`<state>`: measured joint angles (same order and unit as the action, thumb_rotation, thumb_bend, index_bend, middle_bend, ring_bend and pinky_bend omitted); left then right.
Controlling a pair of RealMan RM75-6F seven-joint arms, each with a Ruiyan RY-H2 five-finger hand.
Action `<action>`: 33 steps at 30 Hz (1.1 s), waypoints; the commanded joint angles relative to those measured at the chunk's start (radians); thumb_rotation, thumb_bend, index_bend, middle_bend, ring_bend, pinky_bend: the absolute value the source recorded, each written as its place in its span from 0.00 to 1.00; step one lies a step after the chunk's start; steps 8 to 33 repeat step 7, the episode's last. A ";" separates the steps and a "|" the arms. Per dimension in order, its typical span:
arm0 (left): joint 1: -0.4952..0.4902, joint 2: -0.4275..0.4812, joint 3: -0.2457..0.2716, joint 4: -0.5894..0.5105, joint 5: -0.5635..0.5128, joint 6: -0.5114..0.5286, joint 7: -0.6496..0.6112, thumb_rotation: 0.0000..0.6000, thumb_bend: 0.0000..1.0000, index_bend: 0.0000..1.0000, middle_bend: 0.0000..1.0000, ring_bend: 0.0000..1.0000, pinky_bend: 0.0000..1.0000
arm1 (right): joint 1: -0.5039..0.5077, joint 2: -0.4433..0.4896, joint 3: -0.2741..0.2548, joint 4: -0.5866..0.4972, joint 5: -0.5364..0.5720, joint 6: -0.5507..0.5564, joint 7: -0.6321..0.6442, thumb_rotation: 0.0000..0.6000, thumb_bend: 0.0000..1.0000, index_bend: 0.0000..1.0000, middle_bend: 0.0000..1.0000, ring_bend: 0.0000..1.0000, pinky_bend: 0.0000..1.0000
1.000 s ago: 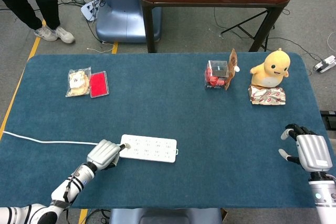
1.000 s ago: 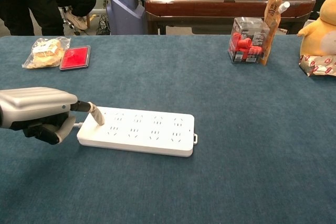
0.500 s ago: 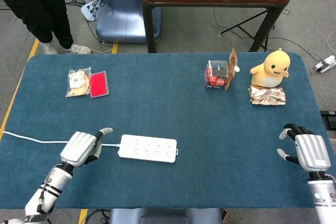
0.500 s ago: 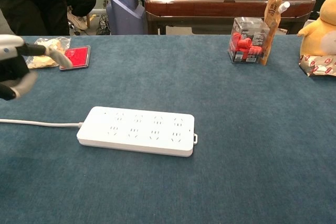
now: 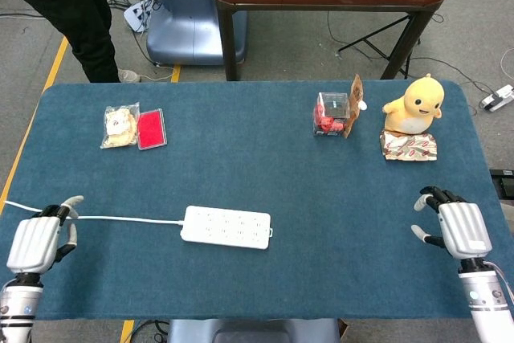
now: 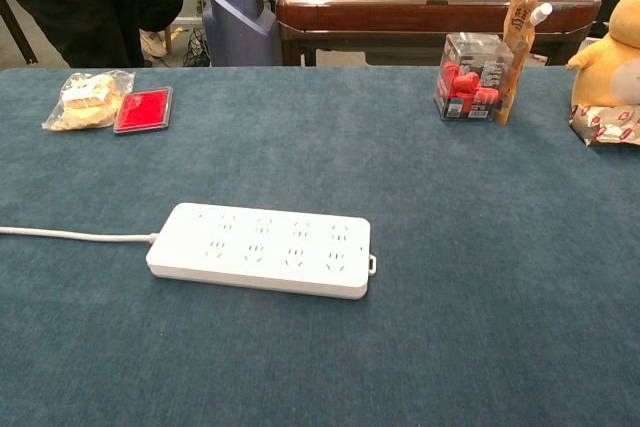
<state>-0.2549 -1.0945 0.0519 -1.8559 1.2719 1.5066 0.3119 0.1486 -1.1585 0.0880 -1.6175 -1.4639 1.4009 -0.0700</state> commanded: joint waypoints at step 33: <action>0.092 0.011 0.009 0.035 -0.019 0.045 -0.026 1.00 0.69 0.27 0.41 0.30 0.41 | -0.002 -0.005 -0.004 0.003 -0.001 0.004 0.007 1.00 0.13 0.49 0.33 0.34 0.49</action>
